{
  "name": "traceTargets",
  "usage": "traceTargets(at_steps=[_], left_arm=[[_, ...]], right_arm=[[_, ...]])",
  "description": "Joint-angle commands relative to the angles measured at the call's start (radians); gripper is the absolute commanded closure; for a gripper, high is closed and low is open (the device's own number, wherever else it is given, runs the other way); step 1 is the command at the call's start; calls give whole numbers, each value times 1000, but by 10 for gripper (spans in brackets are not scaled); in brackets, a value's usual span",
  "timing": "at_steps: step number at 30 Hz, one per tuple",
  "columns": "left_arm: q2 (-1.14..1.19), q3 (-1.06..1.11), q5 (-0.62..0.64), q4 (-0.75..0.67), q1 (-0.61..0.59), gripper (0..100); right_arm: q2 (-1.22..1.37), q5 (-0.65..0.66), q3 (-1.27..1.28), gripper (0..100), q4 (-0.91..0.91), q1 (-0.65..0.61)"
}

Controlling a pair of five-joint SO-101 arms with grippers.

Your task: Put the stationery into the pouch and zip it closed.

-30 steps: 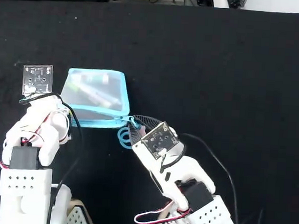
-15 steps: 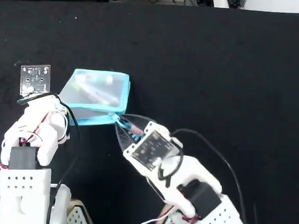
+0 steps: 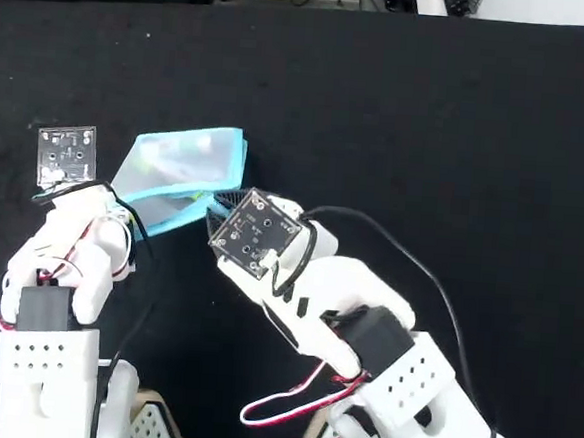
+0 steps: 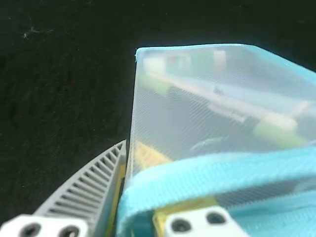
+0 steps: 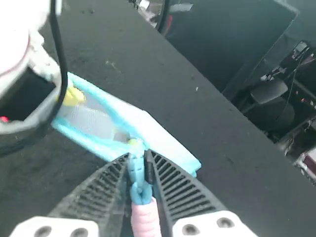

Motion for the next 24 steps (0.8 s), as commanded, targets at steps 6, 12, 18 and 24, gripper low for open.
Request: traceTargets(at_steps=[6,12,18,24], left_arm=[[-12,-31,6,-17,-1,970],[-12,-27,9,-21,-1,970],[-12,-24,9,-23,-1,970],[-12,-28,5,-20,1,970]], right_arm=[[7,0,-51,988,2,-123],[1,0,-16,988,2,-183],[1,0,-19,988,28,-184],[-35,-2,-16,988,52,-186]])
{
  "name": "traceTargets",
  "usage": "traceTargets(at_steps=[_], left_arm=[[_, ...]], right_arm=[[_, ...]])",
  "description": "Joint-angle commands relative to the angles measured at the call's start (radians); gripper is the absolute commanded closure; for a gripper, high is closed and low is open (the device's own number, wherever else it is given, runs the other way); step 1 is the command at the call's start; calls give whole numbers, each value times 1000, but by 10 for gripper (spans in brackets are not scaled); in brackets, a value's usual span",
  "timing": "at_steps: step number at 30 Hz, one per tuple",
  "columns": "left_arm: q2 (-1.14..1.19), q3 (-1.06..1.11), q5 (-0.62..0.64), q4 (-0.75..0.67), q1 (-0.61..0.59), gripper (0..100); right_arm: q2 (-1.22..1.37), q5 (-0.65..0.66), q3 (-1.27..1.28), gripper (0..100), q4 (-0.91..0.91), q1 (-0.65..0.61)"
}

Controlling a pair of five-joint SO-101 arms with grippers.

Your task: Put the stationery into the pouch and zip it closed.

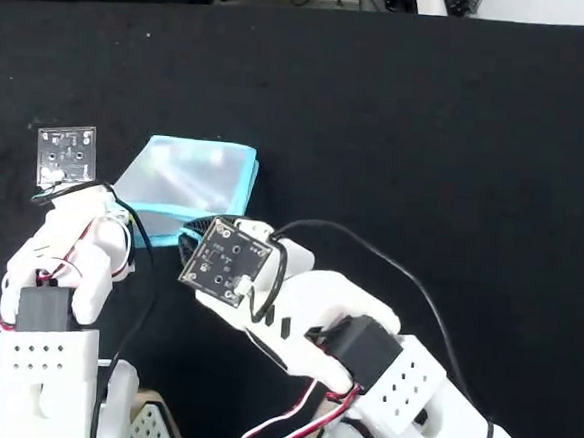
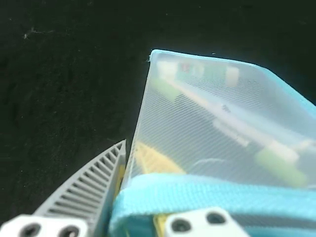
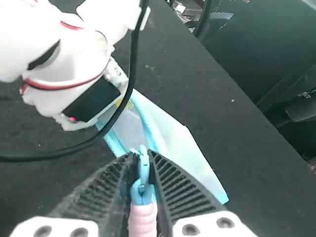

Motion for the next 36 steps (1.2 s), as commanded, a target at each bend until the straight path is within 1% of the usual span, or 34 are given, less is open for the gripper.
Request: traceTargets(at_steps=[1,4,8,11,13,21,26,29,33,36], left_arm=[[-12,-28,8,-18,2,970],[-12,-28,6,-18,15,970],[-12,-22,6,-17,79,970],[-12,-22,6,-17,104,970],[-12,-22,6,-17,101,970],[-12,-28,6,-17,94,970],[-12,-25,6,-17,105,970],[-12,-25,6,-17,104,970],[-14,-33,6,-15,81,970],[-14,-73,6,14,25,970]], right_arm=[[-61,-6,-10,988,11,-38],[-116,-44,-12,988,40,-38],[-137,-43,12,988,43,-38],[-136,-43,45,988,15,-38],[-137,-44,62,988,-9,-38],[-143,-51,58,988,-6,-38],[-143,-51,58,988,-8,-74],[-143,-46,59,988,-8,-68],[-143,-49,61,988,-9,-31],[-143,-49,61,988,-12,-17]])
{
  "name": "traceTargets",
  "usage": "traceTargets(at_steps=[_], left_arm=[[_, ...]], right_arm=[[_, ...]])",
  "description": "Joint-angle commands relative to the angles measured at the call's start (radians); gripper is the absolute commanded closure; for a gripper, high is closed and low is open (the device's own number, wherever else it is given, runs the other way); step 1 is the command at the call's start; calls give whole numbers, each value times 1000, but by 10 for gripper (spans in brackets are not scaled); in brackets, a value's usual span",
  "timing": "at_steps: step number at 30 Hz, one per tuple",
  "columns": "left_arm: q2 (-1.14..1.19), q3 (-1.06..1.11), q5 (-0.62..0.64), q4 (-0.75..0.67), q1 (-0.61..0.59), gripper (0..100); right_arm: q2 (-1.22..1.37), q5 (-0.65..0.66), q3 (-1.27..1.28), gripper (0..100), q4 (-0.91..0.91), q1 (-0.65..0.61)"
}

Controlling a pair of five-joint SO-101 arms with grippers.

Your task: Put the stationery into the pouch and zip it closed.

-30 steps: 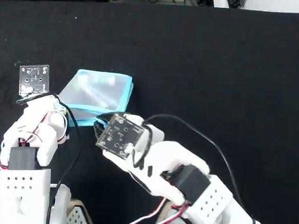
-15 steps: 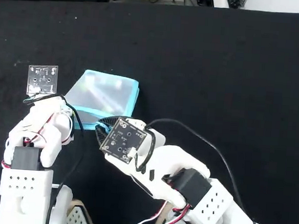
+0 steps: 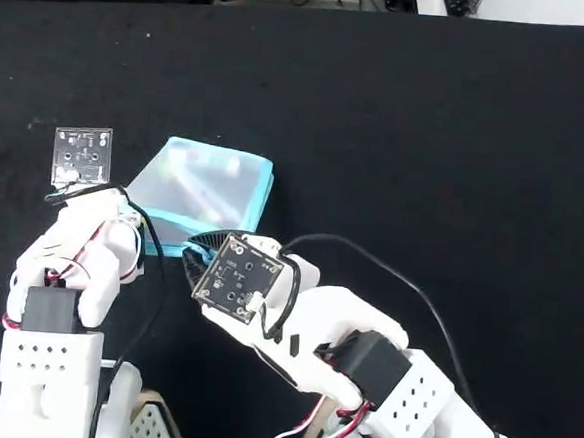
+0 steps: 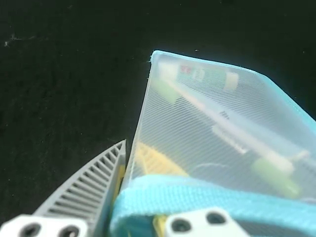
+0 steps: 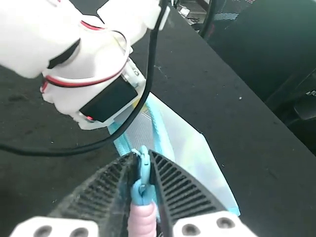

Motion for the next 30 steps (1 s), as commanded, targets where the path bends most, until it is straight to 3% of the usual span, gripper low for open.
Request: traceTargets(at_steps=[1,7,13,19,25,30], left_arm=[[-12,-99,6,35,-59,970],[-12,-220,12,114,-148,961],[-12,-226,12,117,-147,786],[-84,-260,6,124,-156,819],[-368,-254,5,169,-156,819],[-545,-150,5,120,-154,819]], right_arm=[[-35,-9,-13,988,-43,9],[-27,-9,-12,988,-44,9],[-25,-9,-16,988,-78,9],[-24,-5,-45,988,-107,9],[-19,-3,-110,988,-107,11],[82,-2,-168,988,-107,60]])
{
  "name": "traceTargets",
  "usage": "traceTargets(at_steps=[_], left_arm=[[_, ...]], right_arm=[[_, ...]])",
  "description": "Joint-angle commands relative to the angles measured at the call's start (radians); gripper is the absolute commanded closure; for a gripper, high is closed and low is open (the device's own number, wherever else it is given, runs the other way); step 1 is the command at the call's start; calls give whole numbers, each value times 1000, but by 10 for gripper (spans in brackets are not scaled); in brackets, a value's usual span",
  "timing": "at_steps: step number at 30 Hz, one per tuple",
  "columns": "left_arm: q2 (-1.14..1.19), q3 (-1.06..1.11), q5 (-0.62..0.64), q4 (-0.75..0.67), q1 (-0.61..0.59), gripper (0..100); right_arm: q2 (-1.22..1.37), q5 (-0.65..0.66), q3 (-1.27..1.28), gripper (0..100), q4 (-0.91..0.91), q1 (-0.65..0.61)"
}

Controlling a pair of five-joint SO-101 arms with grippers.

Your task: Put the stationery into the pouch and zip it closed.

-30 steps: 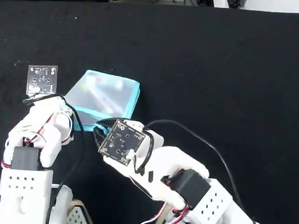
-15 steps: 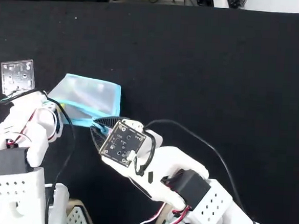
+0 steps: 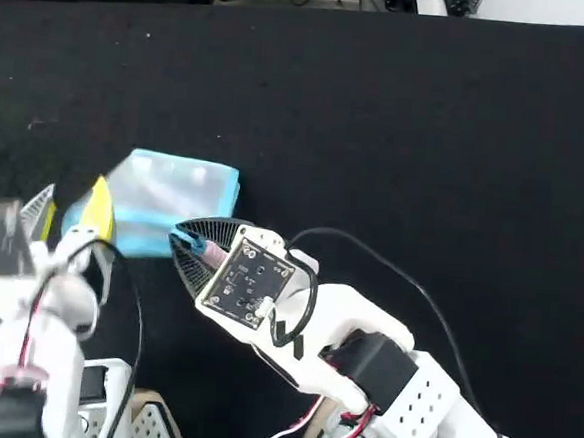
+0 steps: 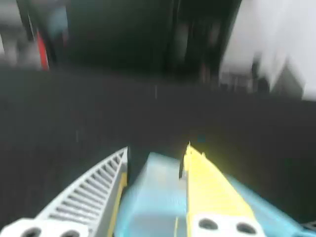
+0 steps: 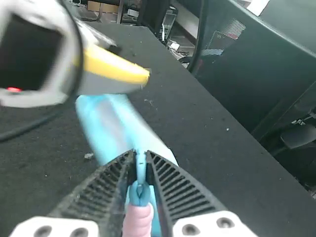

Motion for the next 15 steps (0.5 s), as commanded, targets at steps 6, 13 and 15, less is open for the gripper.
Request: traceTargets(at_steps=[6,13,15], left_arm=[[-38,142,-58,-89,2,819],[12,159,-81,-87,-7,819],[-5,159,-83,-87,-8,819]], right_arm=[[226,-2,-222,988,-32,124],[303,18,-354,988,-31,127],[326,71,-372,988,-31,143]])
